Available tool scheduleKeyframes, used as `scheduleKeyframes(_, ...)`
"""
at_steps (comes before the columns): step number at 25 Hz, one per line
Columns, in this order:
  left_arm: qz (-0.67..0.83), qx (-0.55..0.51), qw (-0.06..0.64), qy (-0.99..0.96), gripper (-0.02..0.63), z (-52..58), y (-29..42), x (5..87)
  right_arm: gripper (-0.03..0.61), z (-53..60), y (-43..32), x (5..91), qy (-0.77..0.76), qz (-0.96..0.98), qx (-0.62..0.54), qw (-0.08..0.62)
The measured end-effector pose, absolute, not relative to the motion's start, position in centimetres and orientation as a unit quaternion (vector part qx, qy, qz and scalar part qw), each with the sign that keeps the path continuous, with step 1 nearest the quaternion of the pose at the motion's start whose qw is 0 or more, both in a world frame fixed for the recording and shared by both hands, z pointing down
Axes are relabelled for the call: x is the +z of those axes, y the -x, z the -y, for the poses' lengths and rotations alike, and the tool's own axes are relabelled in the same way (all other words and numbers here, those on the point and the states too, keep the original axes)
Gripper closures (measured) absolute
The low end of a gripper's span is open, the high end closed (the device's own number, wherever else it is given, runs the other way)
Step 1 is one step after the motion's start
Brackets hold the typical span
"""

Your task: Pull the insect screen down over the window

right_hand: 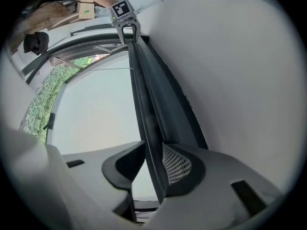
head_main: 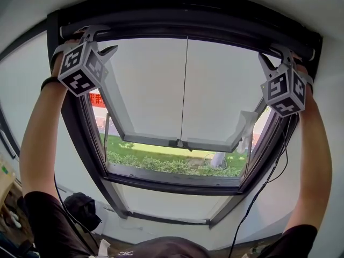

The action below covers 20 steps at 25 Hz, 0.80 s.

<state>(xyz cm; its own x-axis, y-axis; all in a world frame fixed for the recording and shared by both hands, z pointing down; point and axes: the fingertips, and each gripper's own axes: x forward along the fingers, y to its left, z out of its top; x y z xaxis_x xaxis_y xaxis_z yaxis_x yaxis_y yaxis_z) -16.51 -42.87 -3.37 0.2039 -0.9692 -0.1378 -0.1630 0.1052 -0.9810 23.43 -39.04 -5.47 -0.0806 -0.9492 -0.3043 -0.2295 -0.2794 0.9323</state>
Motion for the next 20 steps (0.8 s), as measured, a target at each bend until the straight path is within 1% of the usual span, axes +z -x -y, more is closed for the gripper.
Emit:
scheduleKeyframes(1, -0.509, -0.372, 0.538, 0.559, 0.396, 43.0, 16.6, -3.5, 0.460, 39.0, -23.4, -5.5, -0.590, 0.498, -0.540, 0.334)
scheduleKeyframes(4, -0.509, -0.370, 0.527, 0.571, 0.397, 43.3, 16.7, -3.6, 0.460, 38.8, -22.9, -5.7, -0.588, 0.506, -0.539, 0.327)
scheduleKeyframes(7, -0.511, -0.366, 0.524, 0.575, 0.419, 43.6, 16.6, -3.9, 0.480, 38.7, -22.7, -5.9, -0.590, 0.500, -0.540, 0.333)
scheduleKeyframes(8, -0.511, -0.365, 0.524, 0.575, 0.440, 43.6, 16.6, -4.0, 0.484, 38.7, -22.8, -5.8, -0.590, 0.498, -0.540, 0.336)
scheduleKeyframes(9, -0.511, -0.364, 0.524, 0.576, 0.445, 43.5, 16.6, -4.1, 0.494, 38.8, -22.9, -5.8, -0.590, 0.497, -0.538, 0.340)
scheduleKeyframes(15, -0.507, -0.375, 0.529, 0.568, 0.445, 43.5, 16.5, -3.9, 0.495, 40.1, -23.7, -5.5, -0.595, 0.478, -0.528, 0.372)
scheduleKeyframes(18, -0.506, -0.378, 0.531, 0.565, 0.469, 43.6, 16.5, -4.0, 0.502, 40.4, -23.6, -5.4, -0.592, 0.469, -0.528, 0.388)
scheduleKeyframes(20, -0.505, -0.384, 0.530, 0.562, 0.474, 43.8, 16.7, -3.8, 0.512, 40.3, -23.5, -5.3, -0.590, 0.463, -0.531, 0.394)
